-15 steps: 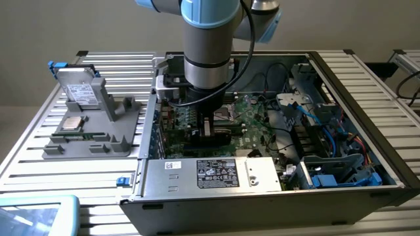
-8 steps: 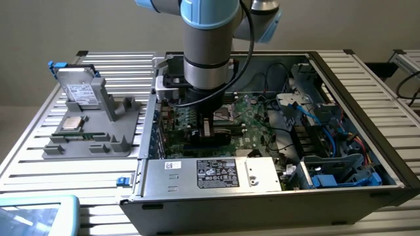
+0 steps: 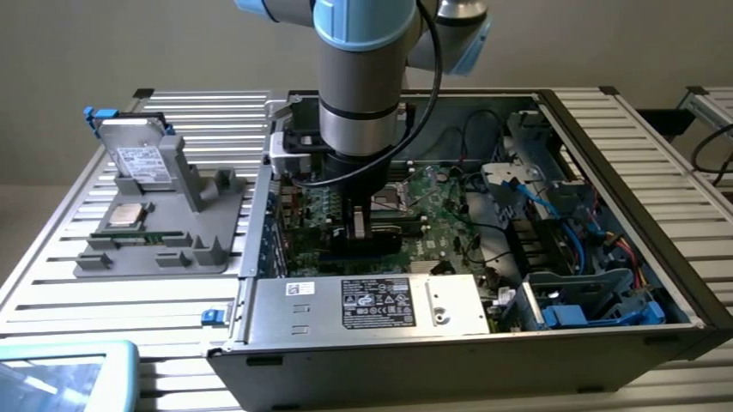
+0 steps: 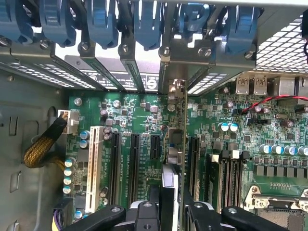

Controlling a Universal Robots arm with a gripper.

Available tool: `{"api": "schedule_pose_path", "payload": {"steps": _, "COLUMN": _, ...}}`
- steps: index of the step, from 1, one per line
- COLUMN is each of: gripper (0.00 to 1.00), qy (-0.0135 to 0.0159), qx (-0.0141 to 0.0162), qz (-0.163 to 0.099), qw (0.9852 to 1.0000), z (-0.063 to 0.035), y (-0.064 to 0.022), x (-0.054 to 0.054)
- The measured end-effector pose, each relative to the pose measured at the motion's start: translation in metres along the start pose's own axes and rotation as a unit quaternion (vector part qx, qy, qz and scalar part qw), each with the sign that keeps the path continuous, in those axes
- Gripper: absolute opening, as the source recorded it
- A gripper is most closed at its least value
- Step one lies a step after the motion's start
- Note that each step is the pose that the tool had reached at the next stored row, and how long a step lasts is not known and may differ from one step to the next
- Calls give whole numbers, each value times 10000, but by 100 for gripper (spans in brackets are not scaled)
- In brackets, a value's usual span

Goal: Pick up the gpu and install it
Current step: 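Insert the gpu into the slot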

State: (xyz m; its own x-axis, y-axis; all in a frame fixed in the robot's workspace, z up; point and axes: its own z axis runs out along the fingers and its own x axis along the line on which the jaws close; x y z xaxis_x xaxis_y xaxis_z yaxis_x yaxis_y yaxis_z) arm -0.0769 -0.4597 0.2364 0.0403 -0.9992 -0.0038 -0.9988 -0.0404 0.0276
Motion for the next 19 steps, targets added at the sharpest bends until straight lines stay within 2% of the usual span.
{"api": "schedule_pose_path", "payload": {"steps": 17, "gripper": 27, "qy": 0, "qx": 1, "qz": 5, "qw": 10000, "z": 10, "y": 0, "x": 1}}
{"api": "schedule_pose_path", "payload": {"steps": 18, "gripper": 29, "qy": -8, "qx": -7, "qz": 15, "qw": 10000, "z": 14, "y": 11, "x": 0}}
{"api": "schedule_pose_path", "payload": {"steps": 19, "gripper": 34, "qy": -7, "qx": -1, "qz": 13, "qw": 10000, "z": 15, "y": 9, "x": 1}}
